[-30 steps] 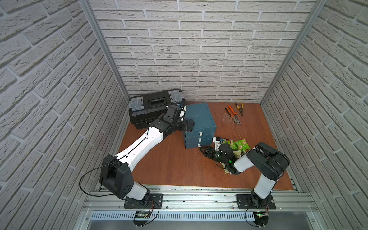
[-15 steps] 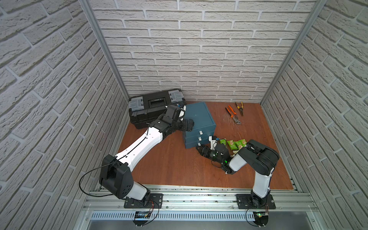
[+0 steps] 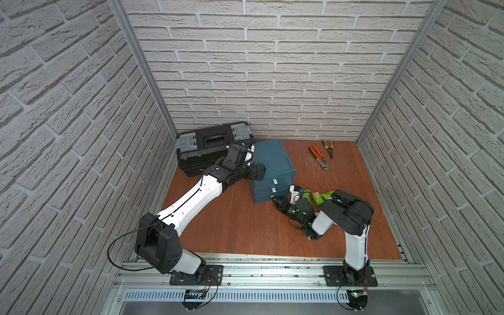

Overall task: Take the cookies out of the drawer
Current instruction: Open the drawer in the storage box.

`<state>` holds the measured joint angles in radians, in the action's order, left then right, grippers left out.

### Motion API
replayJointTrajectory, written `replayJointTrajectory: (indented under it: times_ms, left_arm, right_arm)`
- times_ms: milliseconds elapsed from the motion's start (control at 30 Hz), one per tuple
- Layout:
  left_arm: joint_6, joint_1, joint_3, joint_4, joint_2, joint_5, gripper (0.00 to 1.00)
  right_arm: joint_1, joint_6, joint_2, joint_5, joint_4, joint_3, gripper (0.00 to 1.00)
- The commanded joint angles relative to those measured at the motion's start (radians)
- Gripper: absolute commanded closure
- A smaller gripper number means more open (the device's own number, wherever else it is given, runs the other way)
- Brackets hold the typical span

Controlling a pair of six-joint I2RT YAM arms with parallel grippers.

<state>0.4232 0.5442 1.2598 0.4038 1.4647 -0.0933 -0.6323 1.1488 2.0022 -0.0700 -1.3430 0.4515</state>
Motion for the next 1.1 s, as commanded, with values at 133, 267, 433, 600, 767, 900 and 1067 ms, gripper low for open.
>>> replayJointTrajectory:
  times_ms: [133, 267, 433, 600, 767, 900, 1067]
  left_arm:
    - [-0.015, 0.0, -0.038, 0.084, -0.005, 0.012, 0.02]
    - [-0.013, -0.001, -0.035, 0.084, -0.007, 0.01, 0.02]
    - [-0.009, 0.003, -0.031, 0.086, -0.01, 0.013, 0.01]
    - [-0.009, 0.01, -0.022, 0.09, -0.01, 0.016, 0.01]
    - [-0.009, 0.02, -0.012, 0.092, -0.002, 0.017, 0.01]
    - [-0.009, 0.028, -0.005, 0.098, 0.002, 0.023, 0.02]
    - [-0.009, 0.033, -0.003, 0.101, -0.002, 0.031, 0.01]
  right_arm:
    - [-0.013, -0.019, -0.049, 0.004, 0.025, 0.005, 0.97]
    - [-0.046, -0.063, -0.163, 0.031, 0.171, -0.03, 0.97]
    - [-0.109, -0.127, -0.339, 0.08, 0.464, -0.035, 0.97]
    - [-0.158, -0.134, -0.46, 0.114, 0.737, -0.011, 0.97]
    - [-0.208, -0.145, -0.515, 0.18, 0.883, -0.022, 0.97]
    - [-0.228, -0.147, -0.534, 0.192, 0.916, -0.044, 0.96]
    - [-0.258, -0.152, -0.598, 0.232, 1.012, -0.066, 0.96]
